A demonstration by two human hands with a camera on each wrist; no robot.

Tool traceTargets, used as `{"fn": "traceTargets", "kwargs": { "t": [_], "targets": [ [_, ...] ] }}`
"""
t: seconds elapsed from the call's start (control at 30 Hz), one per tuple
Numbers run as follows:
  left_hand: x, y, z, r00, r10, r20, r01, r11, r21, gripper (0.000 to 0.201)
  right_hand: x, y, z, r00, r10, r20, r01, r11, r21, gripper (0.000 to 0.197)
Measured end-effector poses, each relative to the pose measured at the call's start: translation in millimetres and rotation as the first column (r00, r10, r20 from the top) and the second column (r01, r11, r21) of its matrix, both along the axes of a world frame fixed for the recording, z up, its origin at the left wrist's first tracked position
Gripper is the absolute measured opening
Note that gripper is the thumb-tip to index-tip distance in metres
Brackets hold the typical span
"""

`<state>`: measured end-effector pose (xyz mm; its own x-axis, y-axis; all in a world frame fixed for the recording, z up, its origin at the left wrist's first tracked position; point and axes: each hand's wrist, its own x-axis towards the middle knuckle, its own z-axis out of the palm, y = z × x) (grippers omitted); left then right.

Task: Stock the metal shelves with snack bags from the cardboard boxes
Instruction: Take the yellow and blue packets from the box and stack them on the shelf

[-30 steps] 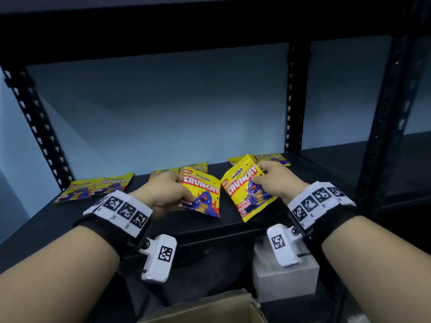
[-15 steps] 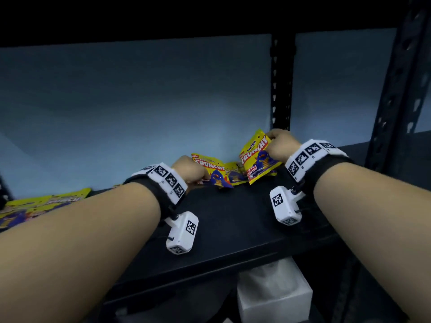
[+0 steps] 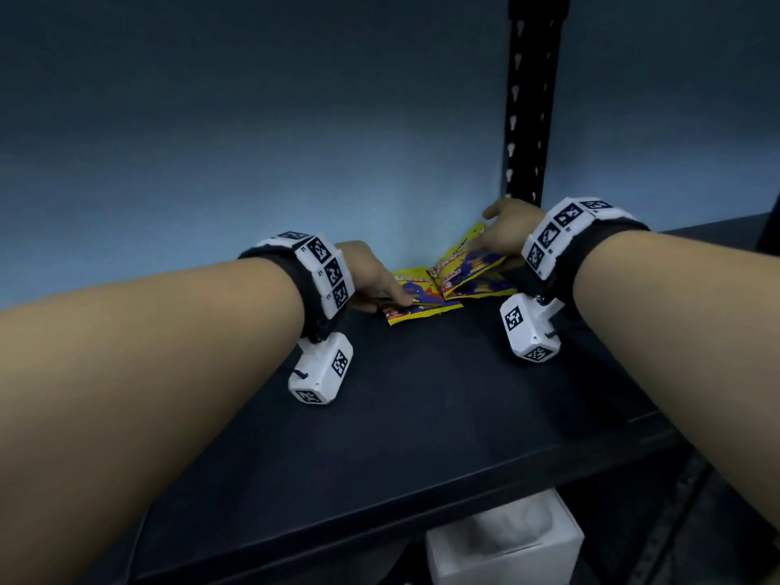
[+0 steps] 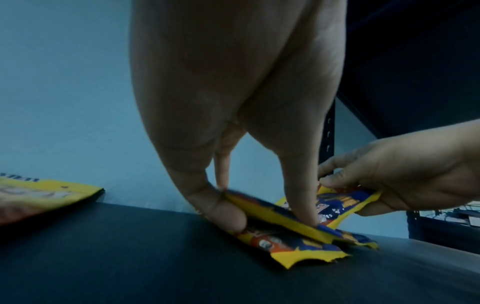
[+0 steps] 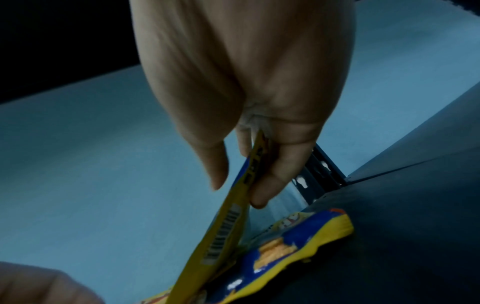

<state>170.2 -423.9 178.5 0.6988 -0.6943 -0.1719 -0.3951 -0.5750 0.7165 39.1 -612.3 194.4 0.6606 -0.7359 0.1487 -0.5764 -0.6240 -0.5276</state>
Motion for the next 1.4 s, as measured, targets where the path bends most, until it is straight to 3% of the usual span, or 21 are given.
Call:
{"fn": "traceTargets", "kwargs": {
  "t": [0.17, 0.2, 0.43, 0.57, 0.8, 0.93, 1.2, 1.4],
  "targets": [
    [-4.0, -0.8, 0.1, 0.988, -0.051, 0.148, 0.036, 0.994, 0.107, 0.041, -6.2, 10.3, -1.3, 0.954, 0.078, -0.290, -0.068, 0.997, 0.045, 0.110],
    [-5.7, -2.5, 0.1, 0.984, -0.058, 0.170, 0.037, 0.992, 0.121, 0.042, -5.5, 12.6, -1.2, 0.942, 0.084, -0.324, -0.079, 0.997, 0.028, 0.112],
    [-10.5, -8.8, -4.2, 0.967, -0.033, 0.253, -0.006, 0.988, 0.155, 0.047, -8.1, 20.5, 1.3, 0.918, 0.083, -0.388, -0.134, 0.985, -0.108, 0.077],
    [-13.7, -9.0, -5.2, 0.935, -0.109, 0.336, 0.017, 0.964, 0.265, 0.052, -16.9, 24.3, 2.4, 0.877, 0.134, -0.461, -0.221, 0.965, -0.141, 0.061],
    [-15.1, -6.9, -5.0, 0.942, -0.143, 0.304, 0.058, 0.961, 0.270, 0.049, -12.8, 25.4, 4.2, 0.850, 0.167, -0.499, -0.244, 0.966, -0.092, 0.047],
    [-15.9, -5.2, -4.7, 0.893, -0.204, 0.401, 0.083, 0.950, 0.301, 0.050, 1.3, 21.1, 1.7, 0.795, 0.184, -0.578, -0.280, 0.957, -0.080, 0.043],
    [-27.6, 14.5, 11.4, 0.812, -0.283, 0.510, 0.074, 0.917, 0.392, 0.047, -23.9, 38.3, 15.0, 0.872, 0.206, -0.445, -0.275, 0.957, -0.096, 0.045],
    [-33.2, 80.9, 19.6, 0.825, -0.176, 0.538, 0.068, 0.974, 0.216, 0.035, -33.7, 94.0, 15.3, 0.924, 0.293, -0.246, -0.327, 0.939, -0.109, 0.034]
  ]
}}
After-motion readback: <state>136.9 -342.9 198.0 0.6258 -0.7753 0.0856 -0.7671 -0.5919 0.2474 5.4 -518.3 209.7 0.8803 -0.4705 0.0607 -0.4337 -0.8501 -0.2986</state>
